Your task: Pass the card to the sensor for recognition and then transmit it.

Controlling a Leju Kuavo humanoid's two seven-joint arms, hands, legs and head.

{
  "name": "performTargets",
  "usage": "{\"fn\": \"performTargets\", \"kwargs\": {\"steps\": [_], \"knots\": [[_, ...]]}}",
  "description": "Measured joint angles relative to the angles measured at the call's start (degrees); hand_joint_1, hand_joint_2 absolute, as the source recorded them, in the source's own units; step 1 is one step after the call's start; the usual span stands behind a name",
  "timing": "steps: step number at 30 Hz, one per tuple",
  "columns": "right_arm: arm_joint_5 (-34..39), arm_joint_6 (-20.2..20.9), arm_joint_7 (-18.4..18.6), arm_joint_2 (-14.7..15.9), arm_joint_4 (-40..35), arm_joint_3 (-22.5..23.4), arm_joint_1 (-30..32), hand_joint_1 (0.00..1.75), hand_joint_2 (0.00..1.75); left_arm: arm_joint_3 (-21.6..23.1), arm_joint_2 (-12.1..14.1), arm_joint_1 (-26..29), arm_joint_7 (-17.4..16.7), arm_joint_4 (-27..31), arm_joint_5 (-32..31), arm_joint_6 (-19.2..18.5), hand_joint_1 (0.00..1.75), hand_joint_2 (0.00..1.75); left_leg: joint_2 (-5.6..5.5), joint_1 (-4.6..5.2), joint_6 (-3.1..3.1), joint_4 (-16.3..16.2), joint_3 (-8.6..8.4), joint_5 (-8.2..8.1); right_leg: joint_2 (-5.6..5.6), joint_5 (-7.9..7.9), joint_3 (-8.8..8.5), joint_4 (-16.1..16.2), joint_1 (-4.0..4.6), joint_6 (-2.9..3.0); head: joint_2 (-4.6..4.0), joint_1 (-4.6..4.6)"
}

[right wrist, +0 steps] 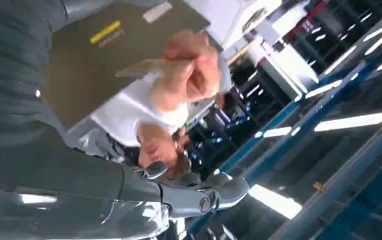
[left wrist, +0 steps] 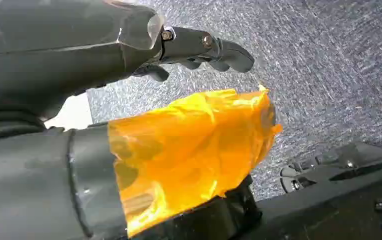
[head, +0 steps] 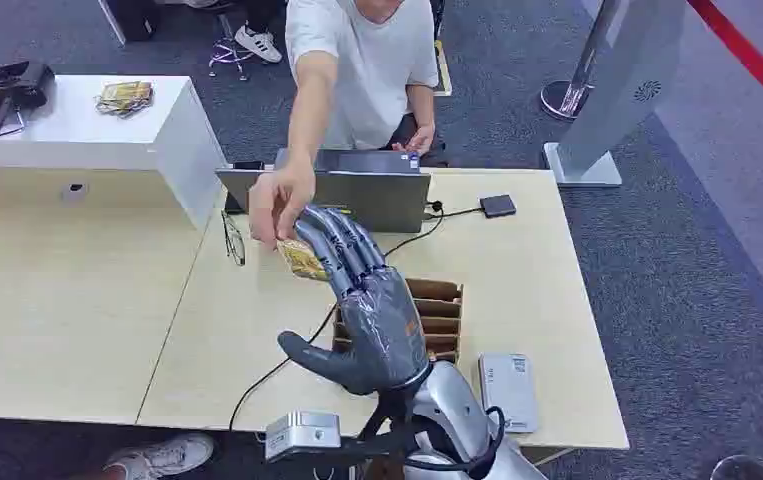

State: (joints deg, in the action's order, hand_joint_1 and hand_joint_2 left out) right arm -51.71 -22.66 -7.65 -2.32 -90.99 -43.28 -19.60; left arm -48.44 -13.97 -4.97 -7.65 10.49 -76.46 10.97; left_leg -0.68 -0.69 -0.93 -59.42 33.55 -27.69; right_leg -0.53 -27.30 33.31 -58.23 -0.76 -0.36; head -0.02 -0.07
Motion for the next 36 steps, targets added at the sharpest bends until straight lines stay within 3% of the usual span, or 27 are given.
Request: {"fn": "performTargets", "kwargs": {"steps": [18,36], "knots": [[-8.27,-1.88,4.46,-1.84,6.23,-0.04,-1.40,0.00,1.75,0.57,-0.02,-0.30,-0.09,0.00,-0.70,-0.61,0.00,0.00,0.00,0.00,0.00,0.00,0.00,0.00,0.00,0.00,0.00,0.00,0.00,0.00,0.00,-0.02],[-10.08,-2.30,5.05,-2.58,9.07,0.20,-1.40,0.00,1.75,1.36,-0.02,-0.43,-0.09,0.00,-0.85,-0.85,0.00,0.00,0.00,0.00,0.00,0.00,0.00,0.00,0.00,0.00,0.00,0.00,0.00,0.00,0.00,0.00]]}}
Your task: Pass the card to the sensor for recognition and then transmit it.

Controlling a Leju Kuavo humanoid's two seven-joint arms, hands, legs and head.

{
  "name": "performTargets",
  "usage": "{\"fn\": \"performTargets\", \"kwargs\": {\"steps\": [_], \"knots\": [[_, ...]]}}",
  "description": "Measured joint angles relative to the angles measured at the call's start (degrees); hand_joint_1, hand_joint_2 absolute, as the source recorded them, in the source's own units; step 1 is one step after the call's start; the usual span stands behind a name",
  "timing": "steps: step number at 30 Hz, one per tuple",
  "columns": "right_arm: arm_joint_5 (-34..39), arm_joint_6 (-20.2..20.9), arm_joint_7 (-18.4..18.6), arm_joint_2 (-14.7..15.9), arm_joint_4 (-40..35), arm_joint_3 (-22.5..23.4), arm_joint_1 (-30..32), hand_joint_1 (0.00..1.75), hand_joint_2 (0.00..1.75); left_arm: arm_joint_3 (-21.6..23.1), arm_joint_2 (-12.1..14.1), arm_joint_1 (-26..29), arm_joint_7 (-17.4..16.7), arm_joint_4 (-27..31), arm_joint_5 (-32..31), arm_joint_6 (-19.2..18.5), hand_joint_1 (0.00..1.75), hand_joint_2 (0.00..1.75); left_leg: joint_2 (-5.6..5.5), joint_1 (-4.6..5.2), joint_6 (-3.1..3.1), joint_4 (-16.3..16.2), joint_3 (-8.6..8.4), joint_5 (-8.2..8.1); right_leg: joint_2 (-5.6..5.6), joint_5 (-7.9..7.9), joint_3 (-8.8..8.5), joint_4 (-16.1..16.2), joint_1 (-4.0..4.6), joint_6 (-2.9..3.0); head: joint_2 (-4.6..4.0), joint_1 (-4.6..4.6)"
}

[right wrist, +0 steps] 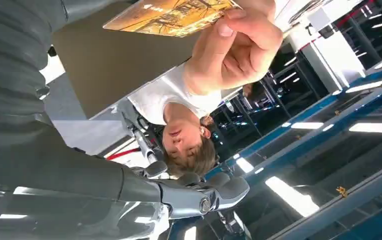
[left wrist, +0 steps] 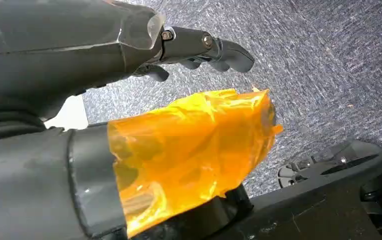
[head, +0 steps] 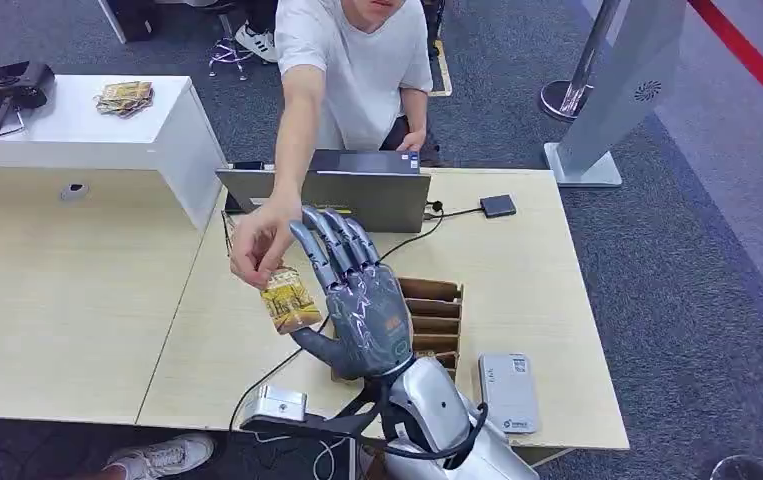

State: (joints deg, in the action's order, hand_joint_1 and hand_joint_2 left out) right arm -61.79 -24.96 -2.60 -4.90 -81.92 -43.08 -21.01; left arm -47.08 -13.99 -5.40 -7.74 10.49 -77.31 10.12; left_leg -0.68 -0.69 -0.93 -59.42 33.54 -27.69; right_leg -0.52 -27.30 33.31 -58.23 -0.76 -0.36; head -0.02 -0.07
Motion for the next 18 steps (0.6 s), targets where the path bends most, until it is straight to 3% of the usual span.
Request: {"fn": "performTargets", "kwargs": {"steps": [6,7,8,9,12,18], "knots": [[0.00,0.00,0.00,-0.07,0.26,0.00,0.00,0.00,1.75,0.02,-0.02,-0.01,0.00,0.00,0.00,0.00,0.00,0.00,0.00,0.00,0.00,0.00,0.00,0.00,0.00,0.00,0.00,0.00,0.00,0.00,0.00,0.00],[0.00,0.00,0.00,-0.09,0.26,0.00,0.00,0.89,1.75,0.02,0.00,-0.01,0.00,0.00,0.02,0.00,0.00,0.00,0.00,0.00,0.00,0.00,0.00,0.00,0.00,0.00,0.00,0.00,0.00,0.00,0.00,0.00],[0.00,0.00,0.00,-0.09,0.26,0.00,0.00,1.36,1.75,0.02,-0.02,-0.01,0.00,0.00,0.02,0.00,0.00,0.00,0.00,0.00,0.00,0.00,0.00,0.00,0.00,0.00,0.00,0.00,0.00,0.00,0.00,0.00],[0.00,0.00,0.00,-0.09,0.28,0.00,0.00,1.57,1.75,0.02,0.00,-0.01,0.00,0.00,0.02,0.00,0.00,0.00,0.00,0.00,0.00,0.00,0.00,0.00,0.00,0.00,0.00,0.00,0.00,0.00,0.00,0.00],[0.00,0.00,0.00,-0.09,0.28,0.00,0.01,1.71,1.75,0.02,0.00,-0.01,0.00,0.00,0.02,0.00,0.00,0.00,0.00,0.00,0.00,0.00,0.00,0.00,0.00,0.00,0.00,0.00,0.00,0.00,0.00,0.00],[0.02,0.11,-0.26,-0.11,0.37,0.00,0.04,1.75,1.75,0.02,-0.02,0.00,0.00,0.00,0.11,0.09,0.00,0.00,0.00,0.00,0.00,0.00,0.00,0.00,0.00,0.00,0.00,0.00,0.00,0.00,0.00,0.00]]}}
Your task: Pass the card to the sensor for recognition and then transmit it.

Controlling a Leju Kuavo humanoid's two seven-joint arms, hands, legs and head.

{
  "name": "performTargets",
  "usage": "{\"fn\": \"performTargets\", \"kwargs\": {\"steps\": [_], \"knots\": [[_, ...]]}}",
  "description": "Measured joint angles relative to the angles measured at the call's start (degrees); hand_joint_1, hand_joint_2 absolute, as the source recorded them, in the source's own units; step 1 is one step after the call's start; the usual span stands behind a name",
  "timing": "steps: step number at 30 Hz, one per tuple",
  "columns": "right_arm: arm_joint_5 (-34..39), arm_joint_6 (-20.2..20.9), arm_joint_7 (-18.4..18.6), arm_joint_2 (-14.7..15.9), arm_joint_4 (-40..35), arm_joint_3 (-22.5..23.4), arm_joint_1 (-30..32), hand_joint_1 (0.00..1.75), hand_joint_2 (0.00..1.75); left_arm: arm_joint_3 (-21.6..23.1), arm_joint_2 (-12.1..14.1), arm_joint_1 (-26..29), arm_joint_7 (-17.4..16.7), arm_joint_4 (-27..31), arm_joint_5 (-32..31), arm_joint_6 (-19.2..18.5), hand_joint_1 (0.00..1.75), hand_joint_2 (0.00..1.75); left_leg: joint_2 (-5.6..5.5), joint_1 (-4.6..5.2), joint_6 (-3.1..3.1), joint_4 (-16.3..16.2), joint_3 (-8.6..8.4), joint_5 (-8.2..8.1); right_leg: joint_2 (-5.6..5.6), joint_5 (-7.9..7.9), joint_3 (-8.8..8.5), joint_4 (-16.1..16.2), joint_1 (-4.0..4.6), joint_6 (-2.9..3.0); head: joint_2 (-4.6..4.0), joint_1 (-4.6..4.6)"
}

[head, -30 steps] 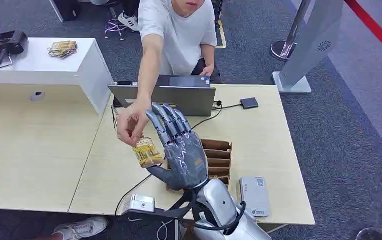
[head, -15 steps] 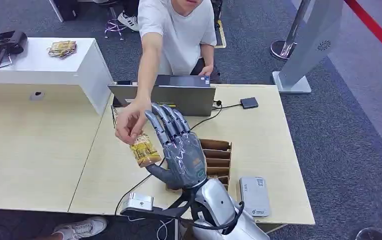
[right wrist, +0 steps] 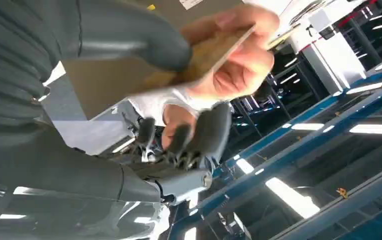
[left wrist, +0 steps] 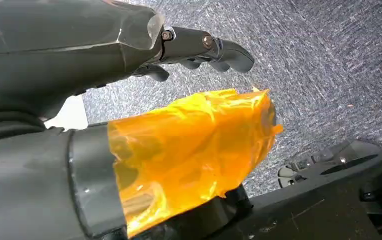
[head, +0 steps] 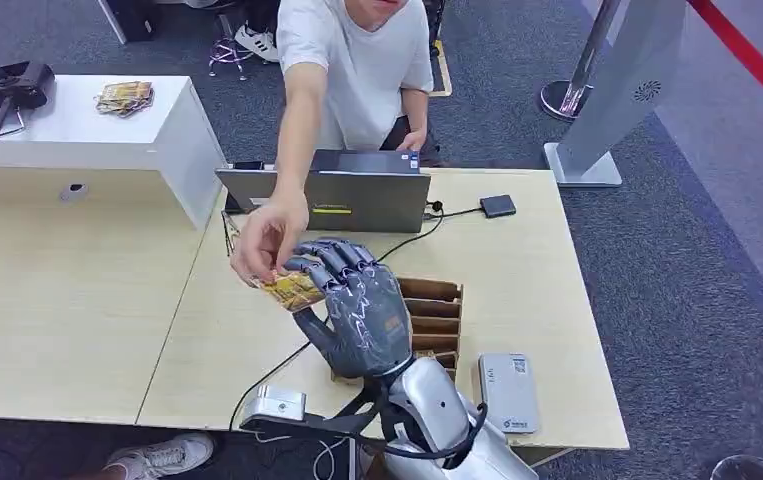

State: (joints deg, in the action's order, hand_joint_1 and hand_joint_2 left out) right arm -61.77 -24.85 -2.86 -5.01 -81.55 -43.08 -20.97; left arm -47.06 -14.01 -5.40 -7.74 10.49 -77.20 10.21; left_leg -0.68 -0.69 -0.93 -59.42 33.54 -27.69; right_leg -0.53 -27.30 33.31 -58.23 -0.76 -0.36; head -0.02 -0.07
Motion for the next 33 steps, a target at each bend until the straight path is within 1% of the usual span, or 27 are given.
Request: {"fn": "performTargets", "kwargs": {"steps": [2,3,16,25,26,29,33], "knots": [[0.09,-0.07,-0.63,0.02,0.22,0.04,0.25,1.73,1.75,0.00,0.02,0.02,0.00,0.00,0.00,0.13,0.00,0.00,0.00,0.00,0.00,0.00,0.00,0.00,0.00,0.00,0.00,0.00,0.00,0.00,0.00,0.00],[0.20,-0.11,-0.90,0.02,0.31,0.09,0.43,1.75,1.75,0.00,0.02,0.03,0.02,0.00,0.00,0.26,0.00,0.00,0.00,0.00,0.00,0.00,0.00,0.00,0.00,0.00,0.00,0.00,0.00,0.00,0.00,0.00],[0.79,-0.11,-1.97,0.02,0.68,0.31,1.10,1.75,1.75,0.00,0.02,0.03,0.07,0.00,0.09,0.50,0.00,0.00,0.00,0.00,0.00,0.00,0.00,0.00,0.00,0.00,0.00,0.00,0.00,0.00,0.00,0.00],[11.08,3.93,-6.40,-0.02,0.02,0.37,2.17,1.75,1.75,-0.09,0.02,0.05,0.13,0.00,0.79,0.81,0.00,0.00,0.00,0.00,0.00,0.00,0.00,0.00,0.00,0.00,0.00,0.00,0.00,0.00,0.00,0.00],[12.92,4.78,-7.14,-0.02,-0.15,0.44,2.32,1.75,1.75,-0.11,0.02,0.06,0.20,0.00,0.92,0.89,0.00,0.00,0.00,0.00,0.00,0.00,0.00,0.00,0.00,0.00,0.00,0.00,0.00,0.00,0.00,-0.02],[21.59,8.43,-9.38,-0.02,-1.27,1.46,3.24,1.75,1.75,-0.15,0.02,0.12,0.33,0.00,1.22,1.29,0.00,0.00,-0.01,0.00,0.00,0.00,0.01,0.00,0.01,0.00,0.00,0.00,0.00,0.00,0.00,0.00],[25.99,10.04,-10.84,-0.02,-2.58,3.04,4.29,1.75,1.75,-0.22,0.02,0.23,0.90,0.00,1.71,1.60,0.00,0.00,-0.01,0.00,0.00,0.00,0.00,0.00,0.00,0.00,0.00,0.01,0.00,0.00,0.00,0.00]]}}
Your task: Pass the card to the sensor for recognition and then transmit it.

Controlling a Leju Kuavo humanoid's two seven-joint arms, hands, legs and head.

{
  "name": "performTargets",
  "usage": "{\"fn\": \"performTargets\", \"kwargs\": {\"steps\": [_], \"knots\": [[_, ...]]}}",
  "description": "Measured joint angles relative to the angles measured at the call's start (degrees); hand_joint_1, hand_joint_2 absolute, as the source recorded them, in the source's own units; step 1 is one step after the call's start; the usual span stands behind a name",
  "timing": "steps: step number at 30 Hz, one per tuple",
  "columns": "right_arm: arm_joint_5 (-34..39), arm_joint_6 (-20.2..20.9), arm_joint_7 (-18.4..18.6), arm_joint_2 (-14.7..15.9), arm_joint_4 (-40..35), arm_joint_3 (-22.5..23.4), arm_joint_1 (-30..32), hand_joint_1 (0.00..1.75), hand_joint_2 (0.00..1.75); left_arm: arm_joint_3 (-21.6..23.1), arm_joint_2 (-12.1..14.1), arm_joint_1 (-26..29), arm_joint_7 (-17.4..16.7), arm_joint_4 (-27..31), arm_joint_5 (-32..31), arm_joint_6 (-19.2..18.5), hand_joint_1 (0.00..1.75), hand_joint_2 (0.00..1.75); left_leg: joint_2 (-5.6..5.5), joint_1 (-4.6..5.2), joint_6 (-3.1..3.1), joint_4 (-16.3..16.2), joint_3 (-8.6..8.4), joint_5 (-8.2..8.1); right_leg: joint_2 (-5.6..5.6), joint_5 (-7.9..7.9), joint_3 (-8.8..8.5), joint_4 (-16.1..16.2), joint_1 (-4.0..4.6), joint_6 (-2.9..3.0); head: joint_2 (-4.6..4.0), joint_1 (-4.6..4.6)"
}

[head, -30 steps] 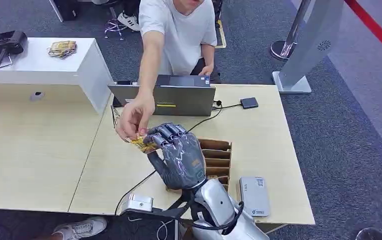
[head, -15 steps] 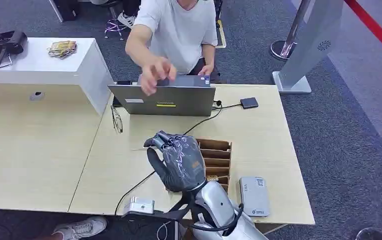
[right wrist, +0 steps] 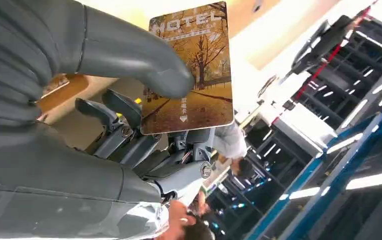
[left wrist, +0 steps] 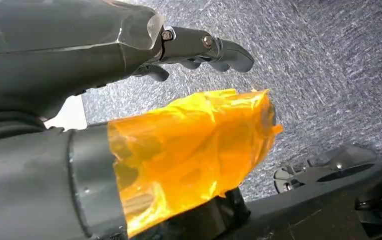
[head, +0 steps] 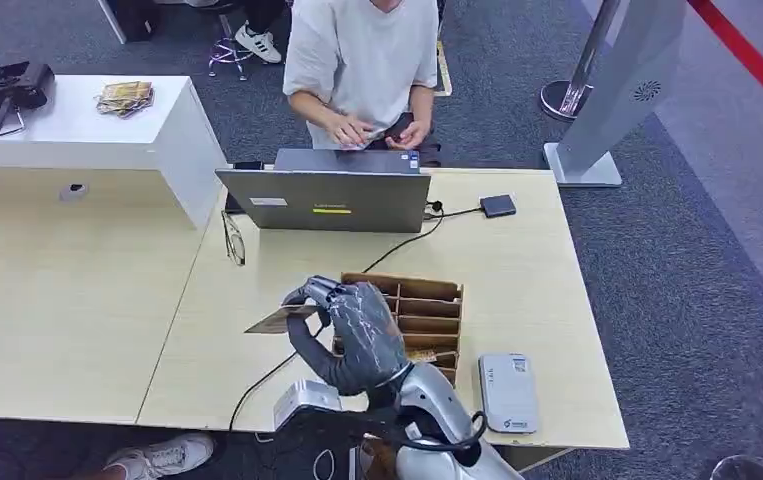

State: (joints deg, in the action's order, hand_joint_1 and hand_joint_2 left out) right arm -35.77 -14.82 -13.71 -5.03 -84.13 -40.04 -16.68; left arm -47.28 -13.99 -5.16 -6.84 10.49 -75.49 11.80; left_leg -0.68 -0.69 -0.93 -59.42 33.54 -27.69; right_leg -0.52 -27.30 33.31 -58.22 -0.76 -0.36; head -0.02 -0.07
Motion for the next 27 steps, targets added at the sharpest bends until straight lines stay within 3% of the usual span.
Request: {"fn": "performTargets", "kwargs": {"steps": [5,12,17,27], "knots": [[4.11,1.94,-1.29,0.13,-1.66,1.86,1.01,1.75,1.75,-0.07,0.02,0.07,0.33,0.00,0.17,0.31,0.00,0.00,0.01,0.00,0.00,0.00,0.00,0.00,0.00,0.00,0.00,0.00,0.00,0.00,0.00,0.00],[20.33,11.23,-5.15,1.05,-4.37,4.94,3.31,1.75,1.75,-0.33,0.04,0.18,0.44,0.00,0.61,0.79,0.00,0.00,0.00,0.00,0.00,0.00,0.00,0.00,0.00,0.00,0.00,0.00,0.00,0.00,0.00,0.00],[22.56,12.87,-5.46,1.79,-5.27,6.18,3.99,1.75,1.75,-0.42,0.04,0.22,0.44,0.00,0.66,0.85,0.00,0.00,0.01,0.00,0.00,0.00,0.00,0.00,0.00,0.00,0.00,0.01,0.00,0.00,0.00,0.00],[37.94,21.90,-7.28,4.02,-5.33,11.17,7.42,1.75,1.75,-1.29,0.07,0.40,1.27,0.00,1.62,1.22,0.00,0.00,0.00,0.01,0.01,0.00,0.01,-0.01,0.00,0.00,0.00,0.03,0.00,0.00,0.00,0.00]]}}
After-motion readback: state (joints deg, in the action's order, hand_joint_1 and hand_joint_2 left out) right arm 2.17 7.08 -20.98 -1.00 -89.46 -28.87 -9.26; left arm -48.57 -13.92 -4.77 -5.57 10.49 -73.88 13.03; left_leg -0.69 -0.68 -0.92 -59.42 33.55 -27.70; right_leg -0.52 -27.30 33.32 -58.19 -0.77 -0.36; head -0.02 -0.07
